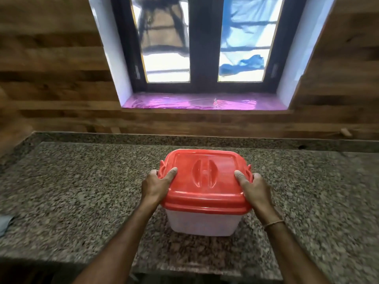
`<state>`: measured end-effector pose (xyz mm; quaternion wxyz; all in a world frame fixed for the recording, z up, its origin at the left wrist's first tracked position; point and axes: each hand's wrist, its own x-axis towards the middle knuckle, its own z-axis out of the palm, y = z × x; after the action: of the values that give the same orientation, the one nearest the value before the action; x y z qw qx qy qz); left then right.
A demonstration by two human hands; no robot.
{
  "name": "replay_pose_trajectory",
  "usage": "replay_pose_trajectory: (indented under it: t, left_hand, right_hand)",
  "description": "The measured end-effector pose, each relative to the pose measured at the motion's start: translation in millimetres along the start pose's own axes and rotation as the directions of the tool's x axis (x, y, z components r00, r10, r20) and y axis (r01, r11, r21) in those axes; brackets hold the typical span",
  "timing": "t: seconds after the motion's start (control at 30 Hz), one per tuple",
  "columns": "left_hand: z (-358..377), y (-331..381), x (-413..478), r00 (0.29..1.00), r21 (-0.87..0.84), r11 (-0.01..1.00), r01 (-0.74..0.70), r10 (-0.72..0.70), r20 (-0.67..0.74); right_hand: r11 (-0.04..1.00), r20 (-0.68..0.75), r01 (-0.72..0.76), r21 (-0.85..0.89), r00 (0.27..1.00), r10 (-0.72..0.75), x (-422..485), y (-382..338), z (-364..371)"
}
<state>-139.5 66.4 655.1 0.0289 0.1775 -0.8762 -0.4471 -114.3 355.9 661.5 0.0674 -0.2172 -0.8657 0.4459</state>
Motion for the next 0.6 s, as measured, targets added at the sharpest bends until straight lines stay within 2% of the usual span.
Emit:
replay_pose_trajectory:
  t: [0.1, 0.2, 0.37, 0.5, 0.53, 0.6]
  left_hand:
    - [13.6, 6.8, 26.5, 0.999, -0.039, 0.998, 0.044, -0.044, 0.008]
    - [17.8, 6.2, 44.9, 0.990, -0.112, 0.985, 0.131, -0.125, 0.060]
    - [19.1, -3.0, 67.5, 0.978, -0.245, 0.950, 0.194, -0.169, 0.121]
    - [17.1, -24.4, 68.3, 0.912, -0.429, 0.810, 0.399, -0.302, 0.278]
    - [16.1, -24.9, 68.3, 0.909, -0.443, 0.800, 0.405, -0.300, 0.291]
    - [12.3, -18.0, 69.6, 0.940, -0.393, 0.857, 0.332, -0.264, 0.218]
  right_hand:
    - [0.993, 0.050, 0.046, -0.112, 0.998, -0.040, 37.9, -5.9, 8.9]
    - [0.971, 0.032, 0.060, -0.231, 0.998, -0.054, 58.8, -5.2, 17.9]
    - [0.972, 0.060, 0.063, -0.225, 0.997, -0.051, 75.7, -3.7, 20.2]
    - [0.974, 0.087, 0.059, -0.219, 0.995, -0.041, 79.7, -1.7, 21.5]
    - [0.975, 0.090, 0.059, -0.213, 0.995, -0.041, 79.8, -1.9, 22.5]
    - [0.981, 0.088, 0.038, -0.192, 0.996, -0.021, 80.0, -1.3, 25.9]
